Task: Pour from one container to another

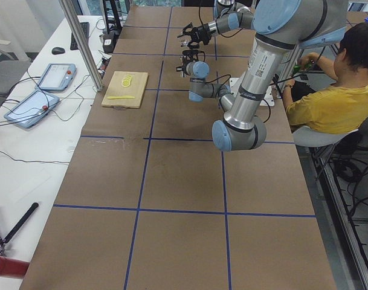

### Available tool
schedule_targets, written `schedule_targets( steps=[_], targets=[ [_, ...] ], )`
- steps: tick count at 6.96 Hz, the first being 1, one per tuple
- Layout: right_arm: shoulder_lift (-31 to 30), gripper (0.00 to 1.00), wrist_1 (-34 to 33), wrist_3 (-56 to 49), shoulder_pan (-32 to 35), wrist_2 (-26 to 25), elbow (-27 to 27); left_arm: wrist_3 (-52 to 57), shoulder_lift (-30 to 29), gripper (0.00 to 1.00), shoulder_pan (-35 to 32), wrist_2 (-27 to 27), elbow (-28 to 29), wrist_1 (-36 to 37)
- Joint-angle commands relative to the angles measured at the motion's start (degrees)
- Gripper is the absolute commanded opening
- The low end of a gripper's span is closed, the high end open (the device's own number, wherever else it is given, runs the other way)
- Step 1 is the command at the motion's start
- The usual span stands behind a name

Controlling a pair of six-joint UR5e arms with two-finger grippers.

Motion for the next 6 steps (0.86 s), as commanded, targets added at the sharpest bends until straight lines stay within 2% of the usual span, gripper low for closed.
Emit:
schedule_targets(
  steps=[1, 3, 4, 6],
  targets=[
    [-0.65, 0.0, 5.32, 9.01, 0.32, 2.42, 0.27, -0.09, 0.07, 0.0, -0.07, 0.0, -0.01, -0.11],
    [-3.88, 0.0, 14.25, 12.55, 0.76, 4.45, 0.18, -0.09, 0.33, 0.0, -0.07, 0.0, -0.19, -0.11],
    [-6.25, 0.0, 16.65, 13.45, 1.46, 4.55, 0.18, -0.7, 0.33, 0.0, -0.16, -0.09, -0.28, -0.2],
    [-6.8, 0.0, 16.67, 13.46, 4.26, 5.16, 0.18, -2.64, 0.51, 0.0, -0.77, -0.09, -0.45, -0.2]
  ],
)
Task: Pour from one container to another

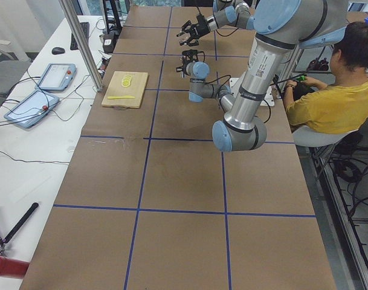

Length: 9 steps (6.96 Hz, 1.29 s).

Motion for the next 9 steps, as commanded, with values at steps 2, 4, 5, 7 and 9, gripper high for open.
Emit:
schedule_targets(
  steps=[2, 4, 5, 7, 9],
  targets=[
    [-1.75, 0.0, 0.46, 0.21, 2.86, 0.47, -0.18, -1.7, 3.76, 0.0, -2.26, -0.36, -3.07, -0.01],
    [-2.02, 0.0, 0.46, 0.21, 3.83, 0.65, -0.44, -1.88, 8.78, 0.0, -4.11, -0.97, -7.64, -0.18],
    [-2.02, 0.0, 0.46, 0.21, 3.83, 0.65, -0.44, -4.15, 11.67, 0.0, -5.25, -1.76, -8.79, -1.75],
    [-2.11, 0.0, 0.46, 0.29, 3.92, 0.65, -0.44, -6.01, 19.92, 0.0, -9.63, -5.96, -8.89, -11.56],
    [-2.11, 0.0, 0.46, 0.38, 3.92, 0.65, -0.36, -7.93, 28.1, 0.0, -13.6, -8.01, -8.89, -19.74]
  ],
)
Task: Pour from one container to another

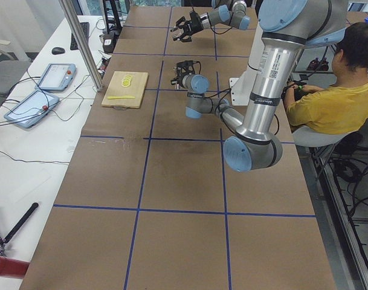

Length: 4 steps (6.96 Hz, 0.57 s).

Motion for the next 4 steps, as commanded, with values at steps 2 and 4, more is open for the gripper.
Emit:
schedule_targets(
  steps=[2, 4],
  targets=[
    [-0.09, 0.0, 0.0, 0.07, -0.08, 0.0, 0.07, -3.77, 11.47, 0.0, -2.65, -0.26, 0.05, -10.87],
    [-0.09, 0.0, 0.0, 0.07, -0.08, 0.0, 0.16, -12.28, 14.05, 0.0, -2.39, 9.32, 0.23, -13.71]
  ],
)
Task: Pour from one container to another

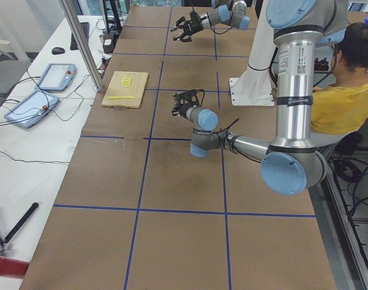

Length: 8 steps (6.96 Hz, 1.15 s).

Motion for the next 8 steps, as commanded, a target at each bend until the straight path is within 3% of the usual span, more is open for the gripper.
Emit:
schedule_targets(
  steps=[1, 2, 4, 6, 8],
  targets=[
    [-0.01, 0.0, 0.0, 0.0, -0.05, 0.0, 0.06, -5.78, 1.94, 0.0, 0.92, 11.17, 0.68, -1.69],
    [-0.01, 0.0, 0.0, 0.09, -0.05, 0.0, 0.06, -6.83, 4.82, 0.0, 1.19, 13.39, 0.77, -3.43],
    [-0.01, 0.0, 0.0, 0.09, -0.05, 0.0, 0.06, -9.54, 7.04, 0.0, 7.22, 23.55, 0.86, -4.94],
    [-0.01, 0.0, 0.0, 0.09, -0.05, 0.0, 0.06, -14.72, 7.31, 0.0, 18.46, 39.44, 2.61, -4.86],
    [0.16, 0.0, 0.09, 0.18, -0.05, 0.0, 0.15, -17.81, 7.83, 0.0, 25.41, 53.5, 5.41, -4.33]
  ],
)
